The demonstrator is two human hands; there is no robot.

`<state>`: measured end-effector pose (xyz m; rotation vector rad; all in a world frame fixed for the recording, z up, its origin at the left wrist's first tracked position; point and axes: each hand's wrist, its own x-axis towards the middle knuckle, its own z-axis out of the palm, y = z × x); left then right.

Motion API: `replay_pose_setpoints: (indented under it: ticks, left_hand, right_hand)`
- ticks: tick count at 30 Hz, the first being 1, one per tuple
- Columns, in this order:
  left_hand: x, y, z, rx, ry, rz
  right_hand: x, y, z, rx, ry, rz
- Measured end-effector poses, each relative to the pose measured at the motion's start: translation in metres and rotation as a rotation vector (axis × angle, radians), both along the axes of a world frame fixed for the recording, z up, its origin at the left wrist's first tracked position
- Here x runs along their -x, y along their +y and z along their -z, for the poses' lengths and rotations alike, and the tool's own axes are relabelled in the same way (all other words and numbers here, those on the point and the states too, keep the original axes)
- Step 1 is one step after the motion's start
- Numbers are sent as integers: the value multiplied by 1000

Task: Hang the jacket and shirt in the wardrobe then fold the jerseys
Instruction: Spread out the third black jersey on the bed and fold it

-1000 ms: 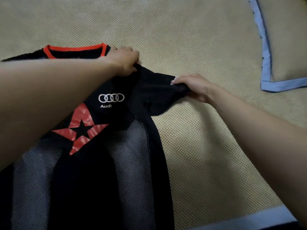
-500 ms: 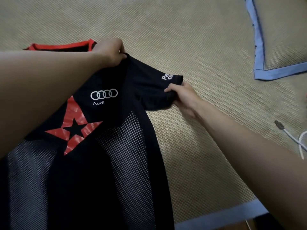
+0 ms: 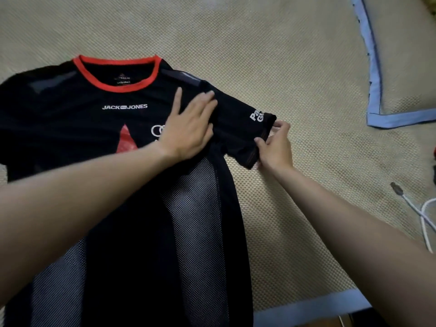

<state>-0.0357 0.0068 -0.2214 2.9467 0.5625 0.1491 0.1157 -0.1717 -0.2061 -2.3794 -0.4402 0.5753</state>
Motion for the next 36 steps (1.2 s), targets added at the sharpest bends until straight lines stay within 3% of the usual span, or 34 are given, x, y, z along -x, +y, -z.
replay_pose_setpoints:
  ticks: [3,5,9,10,13,17,20,24,27,31,36]
  left_hand:
    - [30,-32,-3,141,-66,-146]
    - [64,-55,1,220,-38,-206]
    - [157,-90,3,318,152,-204]
    - [182,-93,-3,343,166,-216]
    - [257,-90,-27,360,117,-405]
    - [362,-74,-39,393,146,-905]
    - [413,-74,-33,687,140,-1115]
    - [438,-83,-32,1025,227,-999]
    - [451,-83,-34,1021,250,-986]
    - [468,-77,-35,935,355,-1012]
    - [460,-57,-37,919,534,-1008]
  right_hand:
    - [12,6,-10,74,-260,-3]
    - [32,1,-11,51,-291,-35]
    - [82,-26,-5,196,206,-136]
    - [90,-34,-5,223,255,-164]
    - [105,-51,-12,317,186,-299]
    - [119,-61,-31,611,225,-449]
    - [129,-72,-39,711,377,-523]
    - [144,-86,-53,685,629,-519]
    - [163,-102,-64,578,856,-333]
    - [175,-125,-62,525,773,-187]
    - [171,-111,-64,851,624,-374]
